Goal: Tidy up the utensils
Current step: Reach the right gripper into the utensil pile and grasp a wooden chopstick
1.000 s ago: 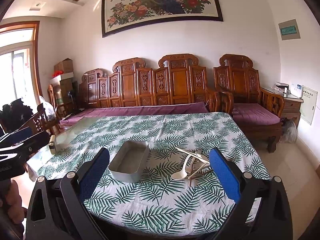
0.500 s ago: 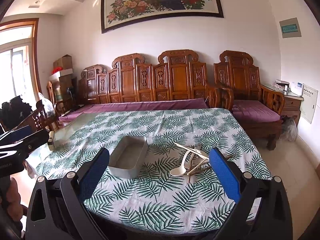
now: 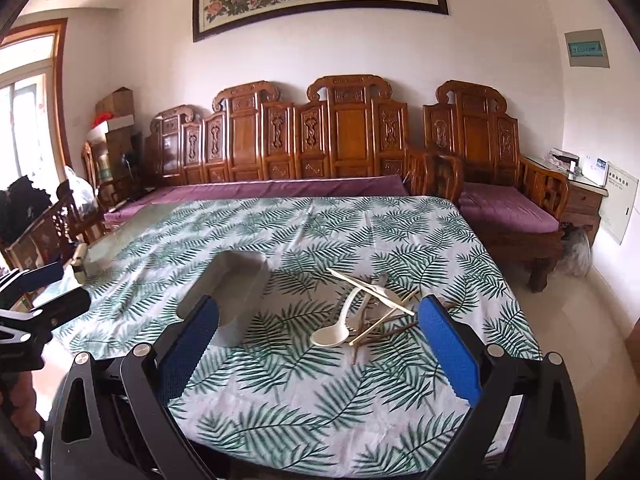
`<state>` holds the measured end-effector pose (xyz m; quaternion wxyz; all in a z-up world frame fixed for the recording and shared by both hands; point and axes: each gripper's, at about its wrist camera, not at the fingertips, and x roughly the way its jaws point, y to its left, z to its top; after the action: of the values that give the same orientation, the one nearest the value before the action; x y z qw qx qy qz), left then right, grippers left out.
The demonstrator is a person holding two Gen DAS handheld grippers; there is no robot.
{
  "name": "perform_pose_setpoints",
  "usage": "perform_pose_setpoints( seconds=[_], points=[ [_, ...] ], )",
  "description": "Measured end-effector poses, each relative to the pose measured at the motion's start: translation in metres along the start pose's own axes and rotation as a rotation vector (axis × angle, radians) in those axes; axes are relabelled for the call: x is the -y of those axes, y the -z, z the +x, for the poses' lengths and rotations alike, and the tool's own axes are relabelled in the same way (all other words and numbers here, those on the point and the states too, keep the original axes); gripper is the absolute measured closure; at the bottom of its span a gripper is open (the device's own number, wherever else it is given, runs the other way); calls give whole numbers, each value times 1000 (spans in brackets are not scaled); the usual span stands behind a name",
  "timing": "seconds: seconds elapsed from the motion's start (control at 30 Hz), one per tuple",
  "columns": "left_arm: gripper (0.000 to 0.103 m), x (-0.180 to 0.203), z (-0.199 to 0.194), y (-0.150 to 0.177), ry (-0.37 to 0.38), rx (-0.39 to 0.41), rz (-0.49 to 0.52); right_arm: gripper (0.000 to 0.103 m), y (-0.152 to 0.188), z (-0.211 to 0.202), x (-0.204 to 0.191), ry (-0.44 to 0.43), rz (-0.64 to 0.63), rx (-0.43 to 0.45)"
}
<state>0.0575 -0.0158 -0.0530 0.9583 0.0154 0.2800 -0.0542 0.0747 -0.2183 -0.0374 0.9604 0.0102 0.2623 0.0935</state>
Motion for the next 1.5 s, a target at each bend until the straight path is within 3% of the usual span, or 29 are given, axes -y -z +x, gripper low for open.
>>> perform_pose_setpoints(
  seconds=[0.5, 0.77, 1.07, 1.37, 1.5],
  points=[
    [6, 30, 94, 2, 112, -124, 70, 31, 1, 117, 71, 6, -28, -196],
    [7, 42, 127, 5, 142, -175, 96, 43, 18, 194, 101, -53, -23, -314],
    [20, 49, 150, 5, 165, -214, 98, 51, 33, 267, 113, -95, -96, -414],
    [24, 67, 178, -2, 167, -246, 126, 70, 38, 310, 111, -67, -217, -502],
    [24, 71, 187, -1, 162, -261, 138, 89, 40, 310, 115, -45, -233, -501]
  ],
)
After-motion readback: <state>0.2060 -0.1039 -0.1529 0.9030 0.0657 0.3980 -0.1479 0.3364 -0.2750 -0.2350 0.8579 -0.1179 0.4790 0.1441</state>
